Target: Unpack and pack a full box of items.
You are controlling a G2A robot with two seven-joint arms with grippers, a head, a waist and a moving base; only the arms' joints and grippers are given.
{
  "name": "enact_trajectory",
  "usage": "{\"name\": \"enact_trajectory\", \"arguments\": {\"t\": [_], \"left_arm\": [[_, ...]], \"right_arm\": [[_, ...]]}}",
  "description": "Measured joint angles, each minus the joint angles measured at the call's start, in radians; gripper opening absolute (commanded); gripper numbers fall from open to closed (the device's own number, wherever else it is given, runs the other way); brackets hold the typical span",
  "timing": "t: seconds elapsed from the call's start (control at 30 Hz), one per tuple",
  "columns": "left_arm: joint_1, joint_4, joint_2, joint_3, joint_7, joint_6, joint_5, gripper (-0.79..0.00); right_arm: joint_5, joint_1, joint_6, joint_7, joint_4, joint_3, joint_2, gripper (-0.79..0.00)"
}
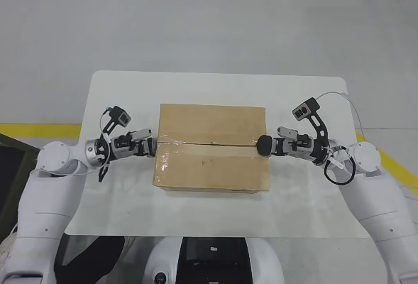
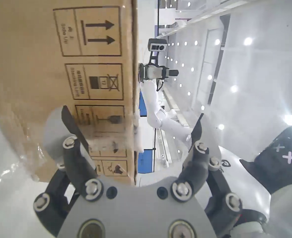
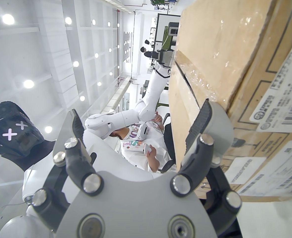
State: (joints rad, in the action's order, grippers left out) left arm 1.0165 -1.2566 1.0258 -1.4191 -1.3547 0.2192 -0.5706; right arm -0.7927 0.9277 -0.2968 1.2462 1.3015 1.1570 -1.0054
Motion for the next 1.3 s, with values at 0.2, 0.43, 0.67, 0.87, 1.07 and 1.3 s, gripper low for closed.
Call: {"name": "enact_trajectory", "arguments": {"t": [0.2,0.43,0.67,0.87,1.07,1.3], "left_arm": [[0.003,-0.033,-0.005,-0.028,-0.003,0.009,-0.046,0.000],[-0.035,-0.050,-0.009,-0.035,-0.018,0.014,-0.068,0.000],[-0.103,-0.042,-0.004,-0.006,-0.056,0.026,-0.109,0.000],[-0.150,-0.037,-0.002,0.022,-0.115,0.025,-0.125,0.000],[-0.213,-0.034,0.009,0.087,-0.144,0.018,-0.137,0.000],[-0.290,-0.034,0.029,0.195,-0.163,-0.005,-0.104,0.000]], "right_arm": [[0.000,0.000,0.000,0.000,0.000,0.000,0.000,0.000],[0.000,0.000,0.000,0.000,0.000,0.000,0.000,0.000],[0.000,0.000,0.000,0.000,0.000,0.000,0.000,0.000],[0.000,0.000,0.000,0.000,0.000,0.000,0.000,0.000],[0.000,0.000,0.000,0.000,0.000,0.000,0.000,0.000],[0.000,0.000,0.000,0.000,0.000,0.000,0.000,0.000]]}}
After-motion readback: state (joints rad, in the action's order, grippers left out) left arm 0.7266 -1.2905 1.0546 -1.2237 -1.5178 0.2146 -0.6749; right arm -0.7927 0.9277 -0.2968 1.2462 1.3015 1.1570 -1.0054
